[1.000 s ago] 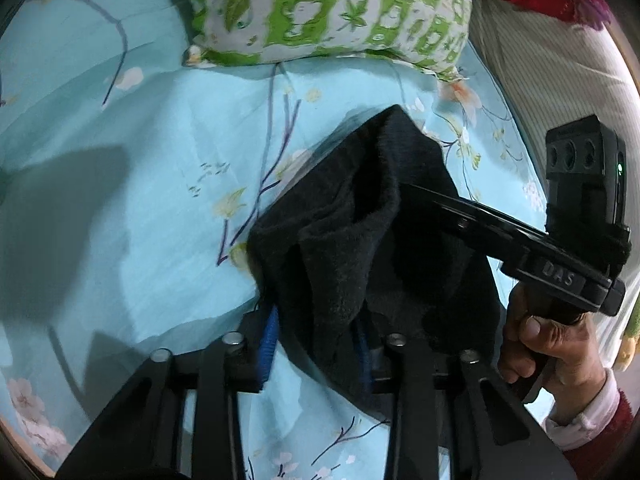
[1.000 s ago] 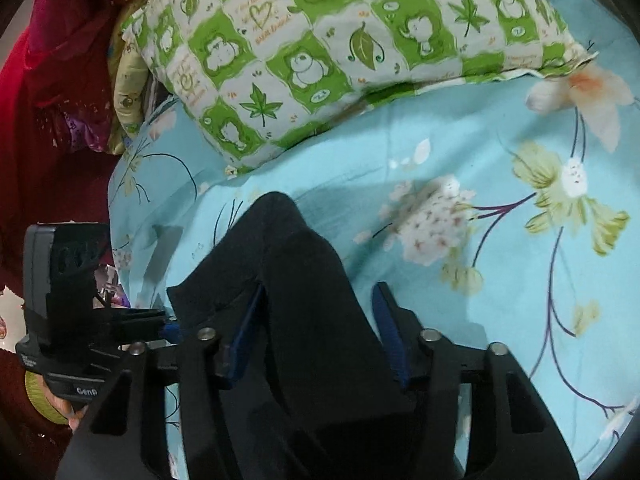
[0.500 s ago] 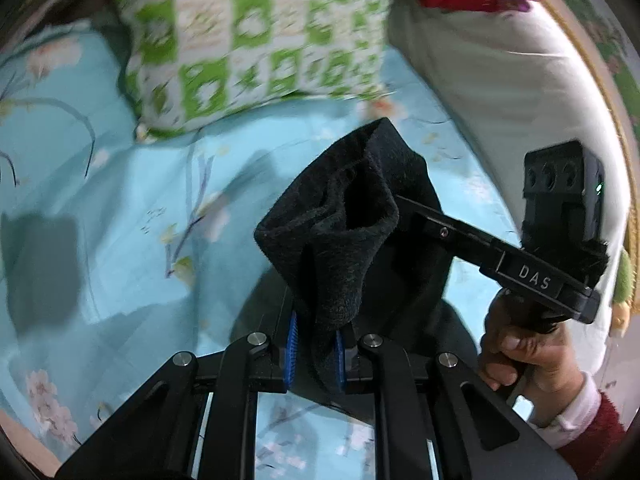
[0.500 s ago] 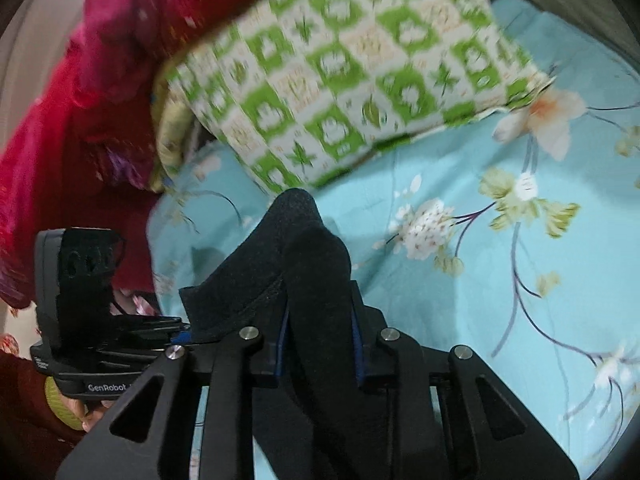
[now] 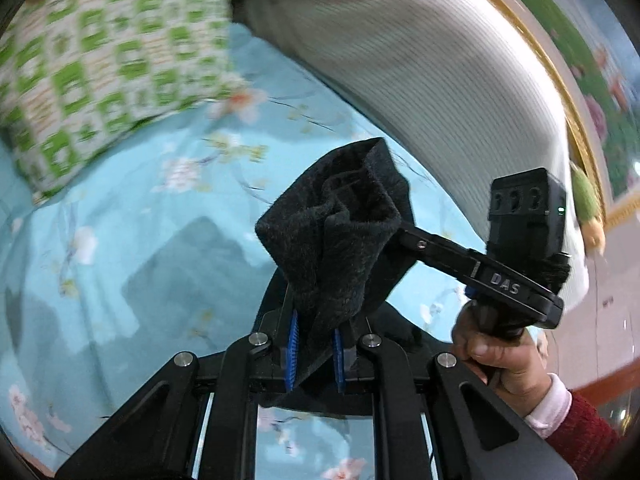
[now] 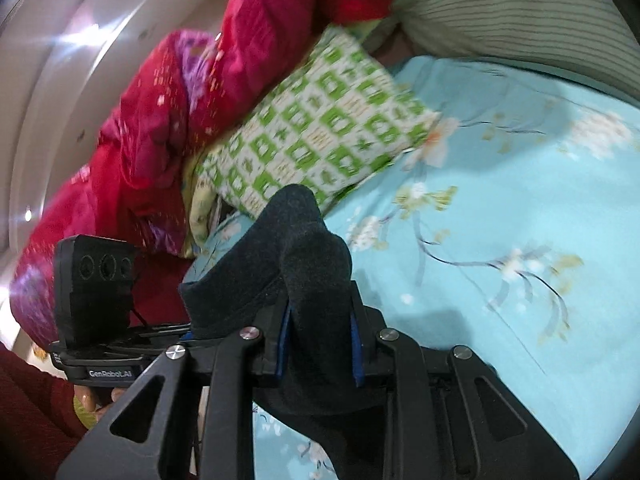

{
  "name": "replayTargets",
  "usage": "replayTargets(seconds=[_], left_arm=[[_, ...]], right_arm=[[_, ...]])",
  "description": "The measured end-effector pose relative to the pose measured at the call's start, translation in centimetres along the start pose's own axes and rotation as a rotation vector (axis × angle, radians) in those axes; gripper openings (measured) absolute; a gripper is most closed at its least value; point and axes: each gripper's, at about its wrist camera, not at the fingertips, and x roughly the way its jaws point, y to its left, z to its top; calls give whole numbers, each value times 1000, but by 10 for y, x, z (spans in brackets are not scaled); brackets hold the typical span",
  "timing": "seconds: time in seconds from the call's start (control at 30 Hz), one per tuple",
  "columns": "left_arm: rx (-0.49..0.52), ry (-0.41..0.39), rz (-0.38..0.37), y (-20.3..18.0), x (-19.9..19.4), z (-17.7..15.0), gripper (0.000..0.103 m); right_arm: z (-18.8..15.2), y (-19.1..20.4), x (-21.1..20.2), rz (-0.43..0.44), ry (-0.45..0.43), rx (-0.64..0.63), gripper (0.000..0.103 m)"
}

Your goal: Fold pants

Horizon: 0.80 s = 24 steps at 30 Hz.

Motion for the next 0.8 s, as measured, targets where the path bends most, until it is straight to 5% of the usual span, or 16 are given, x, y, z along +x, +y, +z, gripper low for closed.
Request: replayTargets(seconds=[0.33, 0.8], left_arm=[[175, 93, -63, -79, 32, -21, 12], [330, 177, -118, -140, 50, -56, 12]], right_arm=[[-42, -41, -75, -18, -146, 141, 25], [-97, -63, -141, -64, -283, 230, 25]])
